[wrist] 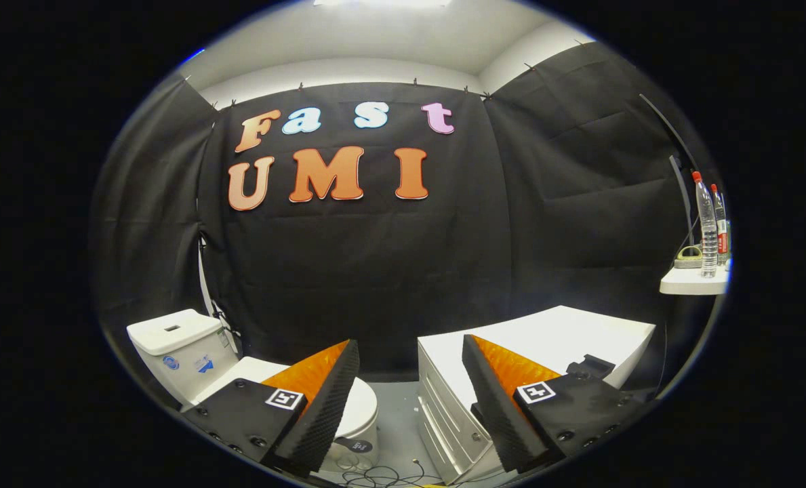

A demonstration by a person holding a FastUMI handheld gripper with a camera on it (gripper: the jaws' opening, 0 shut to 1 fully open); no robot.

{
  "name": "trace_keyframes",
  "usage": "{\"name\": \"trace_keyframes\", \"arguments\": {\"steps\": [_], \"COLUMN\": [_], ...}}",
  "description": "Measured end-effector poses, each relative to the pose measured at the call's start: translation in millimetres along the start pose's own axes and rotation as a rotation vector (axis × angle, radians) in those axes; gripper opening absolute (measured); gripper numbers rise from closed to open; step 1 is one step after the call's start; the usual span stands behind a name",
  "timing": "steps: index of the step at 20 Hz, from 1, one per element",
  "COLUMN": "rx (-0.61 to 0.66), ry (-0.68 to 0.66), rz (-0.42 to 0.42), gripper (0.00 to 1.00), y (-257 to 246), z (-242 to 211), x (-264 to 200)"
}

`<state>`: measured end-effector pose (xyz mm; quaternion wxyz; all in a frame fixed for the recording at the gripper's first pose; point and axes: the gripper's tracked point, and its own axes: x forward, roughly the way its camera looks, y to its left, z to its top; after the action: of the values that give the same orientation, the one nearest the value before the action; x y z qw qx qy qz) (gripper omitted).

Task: Open the toilet lid.

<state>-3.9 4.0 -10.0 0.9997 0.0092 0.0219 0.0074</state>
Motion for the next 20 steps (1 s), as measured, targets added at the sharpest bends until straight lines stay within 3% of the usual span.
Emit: {"name": "trace_keyframes", "arguments": {"steps": [4,6,9,12,14,17,20], "rx": [0.109,0.160,0.216,0.359,0.463,0.484,0.555], "ry": [0.023,0.044,0.087,0.113,0.179,0.255,0.431], "rz": [0.010,0.056,0.083,0.084,0.105,0.039,0.024], "gripper": [0.98,0.98,0.98,0.98,0.98,0.99,0.99], "y": [18.2,45.8,79.0,98.3,108.1,88.8,84.7], "z": [1.9,-2.5,-22.9,-47.1,-80.8,-136.7,-198.8], "x": [-4.2,-7.3,-8.2,-3.5,-4.0,19.4,15.3]}}
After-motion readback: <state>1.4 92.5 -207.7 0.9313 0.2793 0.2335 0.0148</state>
